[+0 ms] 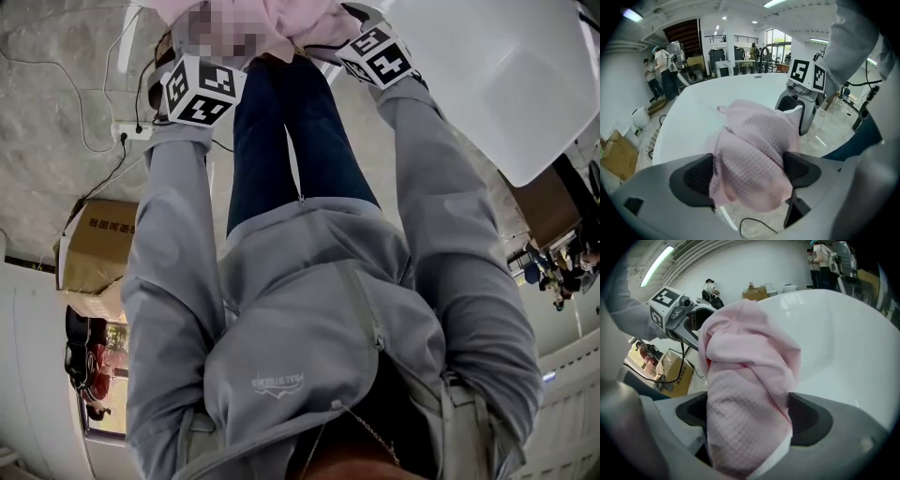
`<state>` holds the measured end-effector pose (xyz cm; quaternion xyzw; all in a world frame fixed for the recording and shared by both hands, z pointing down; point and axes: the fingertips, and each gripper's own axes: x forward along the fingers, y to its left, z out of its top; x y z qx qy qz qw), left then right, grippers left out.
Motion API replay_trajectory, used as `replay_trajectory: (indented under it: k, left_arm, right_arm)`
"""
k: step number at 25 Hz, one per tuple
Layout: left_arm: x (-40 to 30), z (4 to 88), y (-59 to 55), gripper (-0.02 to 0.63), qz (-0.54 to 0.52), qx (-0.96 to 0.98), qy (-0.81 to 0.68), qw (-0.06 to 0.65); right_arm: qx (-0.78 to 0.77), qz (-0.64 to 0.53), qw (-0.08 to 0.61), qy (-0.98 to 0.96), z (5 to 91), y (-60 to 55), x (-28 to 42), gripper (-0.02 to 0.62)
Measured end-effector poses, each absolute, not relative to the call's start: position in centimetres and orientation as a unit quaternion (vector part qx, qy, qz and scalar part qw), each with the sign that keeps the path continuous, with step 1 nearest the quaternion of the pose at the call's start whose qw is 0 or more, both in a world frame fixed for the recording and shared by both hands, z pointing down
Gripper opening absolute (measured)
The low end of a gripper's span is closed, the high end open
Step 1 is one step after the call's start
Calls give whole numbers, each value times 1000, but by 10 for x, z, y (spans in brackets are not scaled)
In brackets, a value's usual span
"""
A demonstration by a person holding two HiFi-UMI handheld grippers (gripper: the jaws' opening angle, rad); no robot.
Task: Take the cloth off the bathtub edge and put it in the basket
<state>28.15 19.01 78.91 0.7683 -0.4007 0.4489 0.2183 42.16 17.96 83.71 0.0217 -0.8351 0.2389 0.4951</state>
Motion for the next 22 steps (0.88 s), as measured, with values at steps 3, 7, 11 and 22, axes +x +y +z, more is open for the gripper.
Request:
replay_trajectory:
  k: [3,7,11,22]
  left_arm:
    - [285,795,188,446,465,765,-390,213]
    - [287,795,185,445,480,760,-390,198]
    - [292,804,186,445,518,743,-392,163]
    - [315,798,192,346,568,739,-346,110]
  right_arm:
    - [3,271,505,-820,850,188,422,491]
    - [-15,289,519,-804,856,193,421,491]
    - [-30,235,519,-821,849,198,411,430]
    - [-19,113,536,-836,806,195,388,214]
